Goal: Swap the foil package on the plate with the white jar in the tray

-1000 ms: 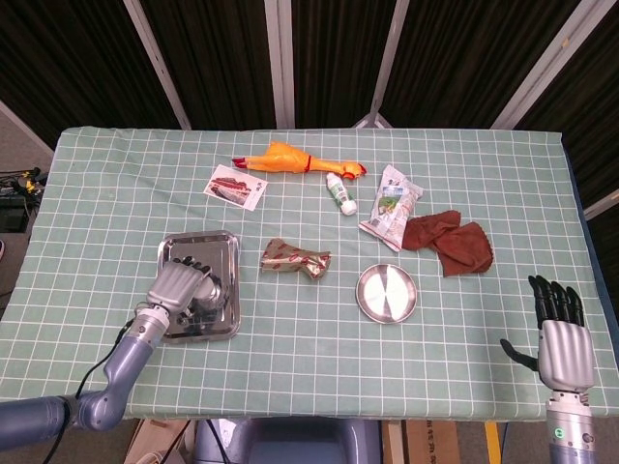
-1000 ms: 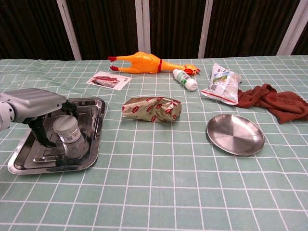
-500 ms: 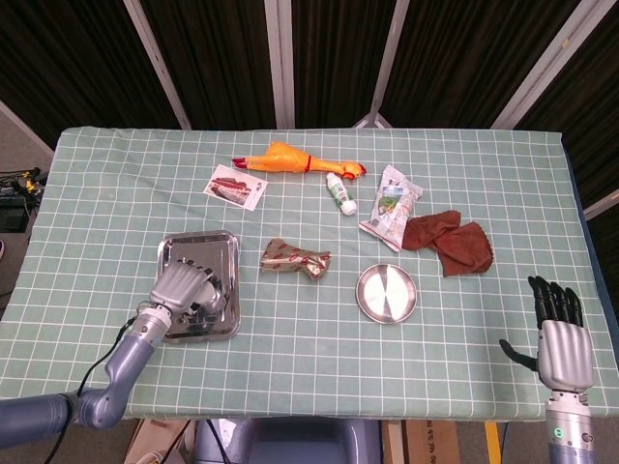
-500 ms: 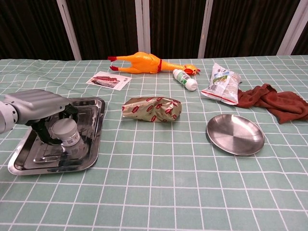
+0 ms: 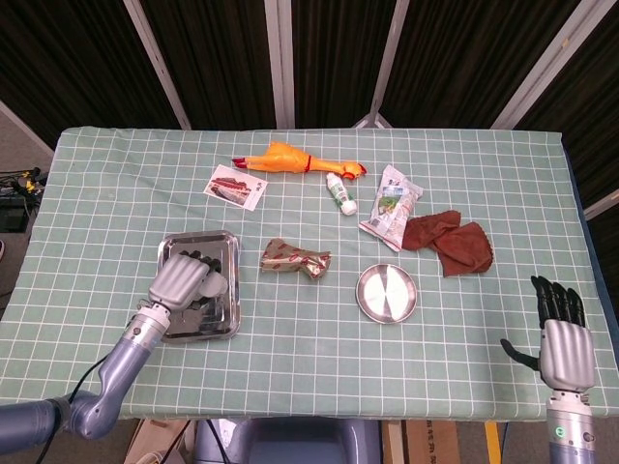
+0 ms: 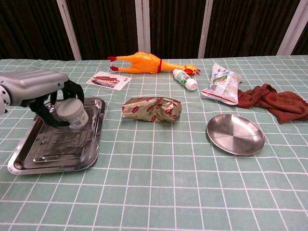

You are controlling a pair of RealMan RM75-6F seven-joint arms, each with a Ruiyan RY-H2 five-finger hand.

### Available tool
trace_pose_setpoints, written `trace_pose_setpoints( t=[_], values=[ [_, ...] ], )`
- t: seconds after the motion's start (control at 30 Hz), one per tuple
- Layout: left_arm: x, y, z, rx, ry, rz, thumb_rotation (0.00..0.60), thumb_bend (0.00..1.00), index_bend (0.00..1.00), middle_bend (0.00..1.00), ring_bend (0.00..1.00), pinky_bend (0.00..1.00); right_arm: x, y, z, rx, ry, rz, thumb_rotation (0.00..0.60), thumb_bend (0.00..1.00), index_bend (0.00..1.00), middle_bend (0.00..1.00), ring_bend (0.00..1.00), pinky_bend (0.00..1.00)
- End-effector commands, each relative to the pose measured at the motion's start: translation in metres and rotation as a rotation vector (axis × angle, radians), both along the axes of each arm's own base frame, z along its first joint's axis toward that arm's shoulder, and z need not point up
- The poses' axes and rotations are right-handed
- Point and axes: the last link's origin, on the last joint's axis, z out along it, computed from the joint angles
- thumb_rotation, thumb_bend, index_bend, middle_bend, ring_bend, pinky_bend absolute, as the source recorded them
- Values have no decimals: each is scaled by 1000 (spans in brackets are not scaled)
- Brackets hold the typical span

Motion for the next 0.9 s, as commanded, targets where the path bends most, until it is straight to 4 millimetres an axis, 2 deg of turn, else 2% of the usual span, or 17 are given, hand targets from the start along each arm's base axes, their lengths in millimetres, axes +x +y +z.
trace_pose_setpoints(
  t=[0.03,0.2,0.3,0.77,0.9],
  values=[
    [18,-1,-4,-8,-56,-34,600,483,449,492,345,435,0,0,1,-5,-3,0,600,153,42,102,76,0],
    [49,-4,-26,-116,-156,-55,600,483,452,491,345,435,-1,0,1,-5,-7,1,600,153,42,102,78,0],
    [64,-1,-42,-157,-152,-66,600,483,453,491,345,435,-2,-1,1,-1,-6,-5,600,153,42,102,77,0],
    [104,2,-105,-210,-97,-60,600,471,452,485,342,435,-4,-1,4,-11,-18,-6,600,153,42,102,77,0],
    [110,0,-118,-229,-87,-62,600,435,439,424,285,415,-3,-2,4,-10,-20,1,600,153,42,102,77,0]
  ],
)
